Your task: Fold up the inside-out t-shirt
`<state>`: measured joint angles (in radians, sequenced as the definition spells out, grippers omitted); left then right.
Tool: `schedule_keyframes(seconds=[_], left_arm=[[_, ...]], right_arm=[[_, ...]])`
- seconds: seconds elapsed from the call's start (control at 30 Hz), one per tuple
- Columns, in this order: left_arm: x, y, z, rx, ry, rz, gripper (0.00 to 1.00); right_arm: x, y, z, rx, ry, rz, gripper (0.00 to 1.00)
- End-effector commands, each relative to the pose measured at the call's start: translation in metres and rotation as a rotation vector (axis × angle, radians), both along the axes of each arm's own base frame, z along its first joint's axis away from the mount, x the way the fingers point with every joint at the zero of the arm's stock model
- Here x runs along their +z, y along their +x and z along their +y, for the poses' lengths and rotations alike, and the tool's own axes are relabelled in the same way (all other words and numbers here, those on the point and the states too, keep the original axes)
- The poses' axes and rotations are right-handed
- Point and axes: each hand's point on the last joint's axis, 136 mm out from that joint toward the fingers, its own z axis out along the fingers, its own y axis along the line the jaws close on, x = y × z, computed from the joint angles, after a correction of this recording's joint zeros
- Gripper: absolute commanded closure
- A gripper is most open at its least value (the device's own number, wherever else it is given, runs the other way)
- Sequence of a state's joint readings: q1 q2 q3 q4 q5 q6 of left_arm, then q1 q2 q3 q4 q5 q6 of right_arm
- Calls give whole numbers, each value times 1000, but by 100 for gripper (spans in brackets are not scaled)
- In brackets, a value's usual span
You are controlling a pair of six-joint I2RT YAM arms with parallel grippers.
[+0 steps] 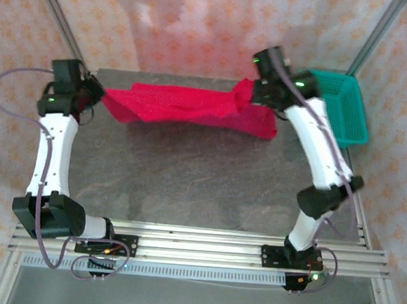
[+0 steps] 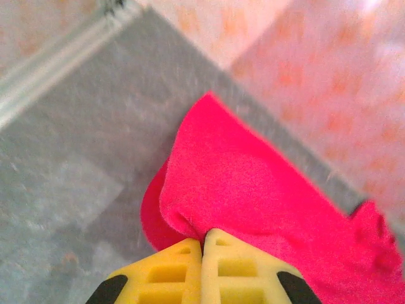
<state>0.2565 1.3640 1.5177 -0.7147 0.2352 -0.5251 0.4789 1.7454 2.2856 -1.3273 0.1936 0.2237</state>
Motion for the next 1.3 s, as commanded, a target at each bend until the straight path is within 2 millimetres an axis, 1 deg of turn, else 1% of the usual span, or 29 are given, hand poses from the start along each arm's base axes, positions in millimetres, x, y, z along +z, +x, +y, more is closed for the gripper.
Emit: schedule_keyframes(seconds=[0.0,0.07,0.17,0.23,0.3,0.37,0.4,0.43,0.53,0.63,0.67,0.7,0.77,0.83,0.9,0.97,1.03,1.07,1.13,1.17,1.2,1.27], left_arm=[[35,-17,16,45,-10,-31,100],[57,-23,20,76,-21,-80,100],[86,-28,21,90,-18,-153,100],[106,-30,17,78,-24,-206,100],[132,-35,10,59,-32,-272,100],[159,-44,3,37,-32,-340,100],[174,-50,-1,29,-26,-377,100],[188,-58,-4,26,-16,-410,100],[232,-88,-13,24,23,-524,100],[275,-129,-22,47,85,-658,100],[289,-144,-24,62,109,-701,100],[301,-159,-26,77,132,-740,100],[318,-184,-30,97,169,-798,100],[329,-203,-34,106,195,-839,100],[338,-216,-39,105,213,-875,100],[344,-226,-42,105,227,-898,100],[346,-228,-41,113,238,-903,100],[345,-225,-40,112,239,-896,100],[336,-209,-37,96,225,-862,100],[328,-197,-35,84,210,-837,100],[319,-181,-33,70,193,-807,100],[294,-145,-28,36,135,-750,100]], right_arm=[[36,-33,-50,-128,0,-66,100],[60,-40,-69,-187,34,-166,100],[88,-46,-83,-214,123,-302,100],[106,-50,-82,-194,175,-374,100],[128,-57,-80,-163,223,-444,100],[148,-67,-77,-129,268,-504,100],[161,-75,-78,-119,290,-540,100],[170,-82,-78,-104,308,-570,100],[202,-111,-82,-64,376,-672,100],[231,-145,-88,-30,436,-780,100],[235,-149,-90,-27,443,-799,100],[247,-170,-99,-32,457,-848,100],[258,-189,-107,-34,465,-894,100],[267,-207,-115,-36,467,-931,100],[276,-222,-123,-45,467,-963,100],[281,-231,-128,-54,459,-988,100],[283,-230,-130,-64,443,-997,100],[281,-224,-129,-68,431,-986,100],[275,-208,-124,-69,412,-952,100],[270,-197,-119,-67,401,-925,100],[263,-181,-113,-63,385,-891,100],[247,-147,-103,-70,342,-826,100]])
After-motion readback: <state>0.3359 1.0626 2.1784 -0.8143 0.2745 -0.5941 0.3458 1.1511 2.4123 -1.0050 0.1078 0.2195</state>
